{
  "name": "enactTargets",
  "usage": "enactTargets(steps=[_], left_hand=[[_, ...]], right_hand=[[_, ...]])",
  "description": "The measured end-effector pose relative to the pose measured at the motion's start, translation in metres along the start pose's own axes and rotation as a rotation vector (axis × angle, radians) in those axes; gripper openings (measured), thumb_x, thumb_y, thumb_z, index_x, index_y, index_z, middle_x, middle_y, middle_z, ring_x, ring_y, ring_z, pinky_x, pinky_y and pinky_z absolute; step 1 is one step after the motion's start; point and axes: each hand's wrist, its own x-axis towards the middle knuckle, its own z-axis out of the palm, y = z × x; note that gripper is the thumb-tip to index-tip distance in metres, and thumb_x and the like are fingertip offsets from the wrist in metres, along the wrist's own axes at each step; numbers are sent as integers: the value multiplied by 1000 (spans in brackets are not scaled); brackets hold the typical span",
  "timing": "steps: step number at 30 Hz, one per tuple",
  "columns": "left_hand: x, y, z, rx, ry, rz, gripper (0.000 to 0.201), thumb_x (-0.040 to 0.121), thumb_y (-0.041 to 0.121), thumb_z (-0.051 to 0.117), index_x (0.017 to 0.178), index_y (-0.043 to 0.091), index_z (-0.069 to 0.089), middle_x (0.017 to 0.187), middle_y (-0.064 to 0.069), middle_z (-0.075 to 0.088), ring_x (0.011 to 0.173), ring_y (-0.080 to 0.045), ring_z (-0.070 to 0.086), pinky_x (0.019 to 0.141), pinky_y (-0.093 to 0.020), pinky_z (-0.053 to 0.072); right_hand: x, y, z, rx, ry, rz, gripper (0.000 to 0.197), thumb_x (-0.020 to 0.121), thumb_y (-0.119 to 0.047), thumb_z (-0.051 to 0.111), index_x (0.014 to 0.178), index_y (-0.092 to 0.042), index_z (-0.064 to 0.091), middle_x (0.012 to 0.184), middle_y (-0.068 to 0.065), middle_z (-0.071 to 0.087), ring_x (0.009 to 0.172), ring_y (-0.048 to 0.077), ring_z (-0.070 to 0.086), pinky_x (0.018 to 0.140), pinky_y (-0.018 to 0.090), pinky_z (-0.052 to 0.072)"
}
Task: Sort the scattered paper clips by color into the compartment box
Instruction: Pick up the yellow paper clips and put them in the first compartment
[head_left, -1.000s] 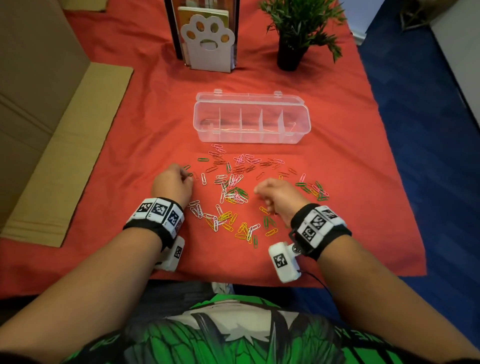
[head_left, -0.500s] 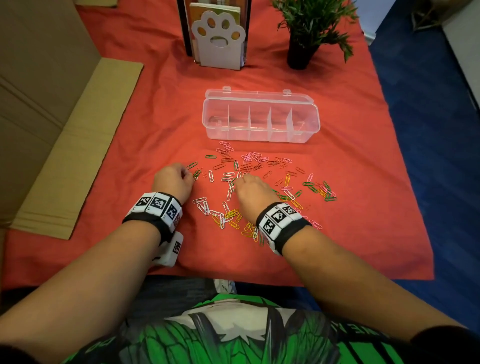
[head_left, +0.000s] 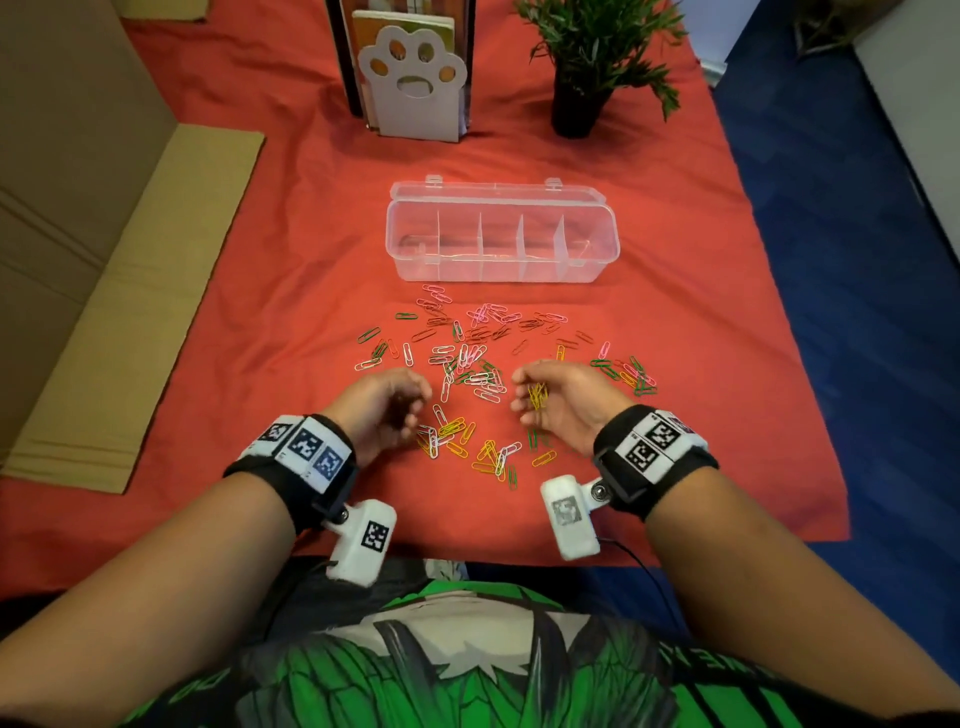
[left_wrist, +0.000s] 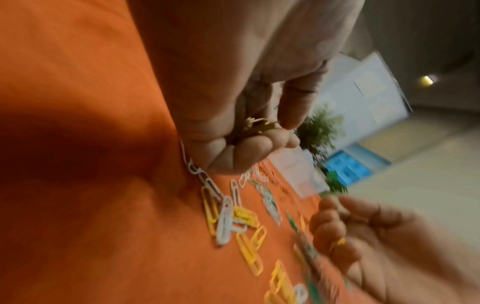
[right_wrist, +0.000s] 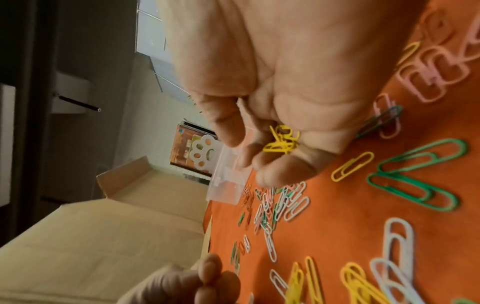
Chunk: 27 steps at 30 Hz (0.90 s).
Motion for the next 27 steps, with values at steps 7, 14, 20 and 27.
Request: enactTargets(steps=[7, 14, 20, 27], left_hand=[[4, -26, 5, 869, 62, 245, 27, 74, 31, 71, 61, 20, 50, 63, 1, 57, 58, -13, 49, 58, -27, 39], [6, -25, -11, 1021, 302, 373, 22, 69, 18, 76, 66, 23, 54, 64, 6, 53, 66, -17, 51, 58, -26, 36], [5, -15, -17, 1025, 294, 472, 12, 73, 12, 73, 82, 18, 71, 71, 6, 50, 73, -19, 51, 67, -23, 32], [0, -22, -18, 1144, 380, 434, 10, 78, 17, 67, 88, 16, 70, 95, -9, 68, 92, -26, 61, 75, -24, 37]], right_hand=[[-10, 34, 6, -1119, 42, -226, 5, 86, -16, 58, 83, -20, 56, 83, -4, 56, 79, 11, 54, 72, 24, 45], [-11, 56, 5, -1491, 59, -377, 22, 82, -11, 55, 103, -16, 54, 105, 8, 52, 105, 28, 49, 88, 34, 40], [4, 31, 17, -1503, 125, -579, 19, 85, -18, 55, 101, -15, 65, 98, 13, 54, 102, 33, 51, 87, 37, 42], [12, 46, 41, -1691, 20, -614, 30, 81, -21, 62, 109, -16, 52, 107, 10, 46, 103, 30, 47, 85, 43, 46]])
